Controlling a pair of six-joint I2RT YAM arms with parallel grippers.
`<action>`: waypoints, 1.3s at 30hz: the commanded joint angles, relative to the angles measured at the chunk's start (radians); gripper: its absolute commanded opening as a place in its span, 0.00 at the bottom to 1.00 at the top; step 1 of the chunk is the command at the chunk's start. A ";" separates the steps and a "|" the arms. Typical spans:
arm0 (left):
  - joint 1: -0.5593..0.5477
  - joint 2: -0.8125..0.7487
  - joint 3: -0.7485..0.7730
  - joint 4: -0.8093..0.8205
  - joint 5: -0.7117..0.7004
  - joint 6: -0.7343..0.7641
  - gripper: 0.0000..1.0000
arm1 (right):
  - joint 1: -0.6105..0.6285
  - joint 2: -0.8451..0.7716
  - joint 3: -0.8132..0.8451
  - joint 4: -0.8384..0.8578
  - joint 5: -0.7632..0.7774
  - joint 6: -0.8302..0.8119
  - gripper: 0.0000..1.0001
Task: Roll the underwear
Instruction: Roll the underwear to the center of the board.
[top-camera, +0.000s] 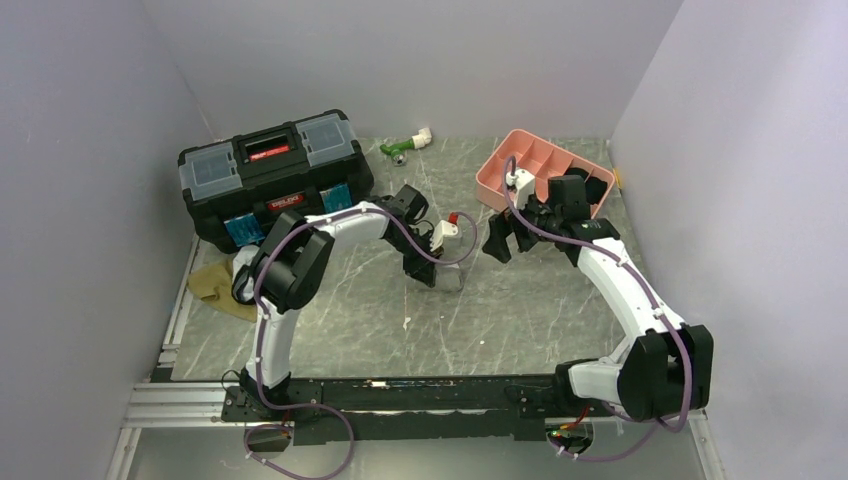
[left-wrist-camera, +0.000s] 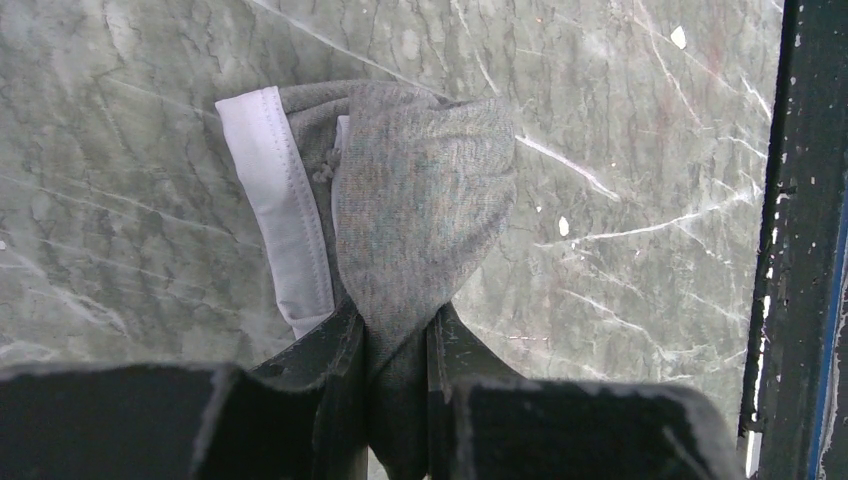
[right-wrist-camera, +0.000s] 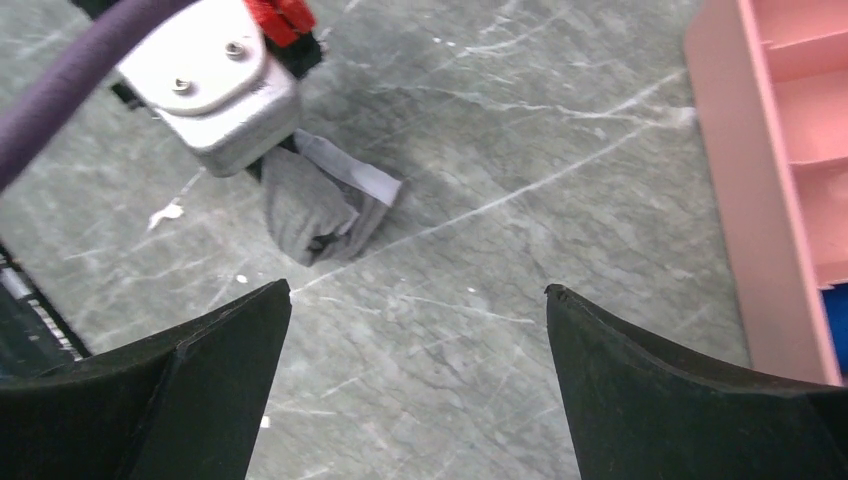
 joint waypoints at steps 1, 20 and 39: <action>0.002 0.073 -0.010 0.006 -0.060 0.032 0.00 | -0.007 0.008 0.043 0.009 -0.150 0.056 1.00; 0.077 0.282 0.266 -0.252 0.134 0.052 0.00 | 0.204 -0.014 -0.070 0.082 0.048 -0.179 0.97; 0.087 0.371 0.374 -0.353 0.183 0.055 0.00 | 0.525 0.143 -0.055 0.124 0.354 -0.343 0.83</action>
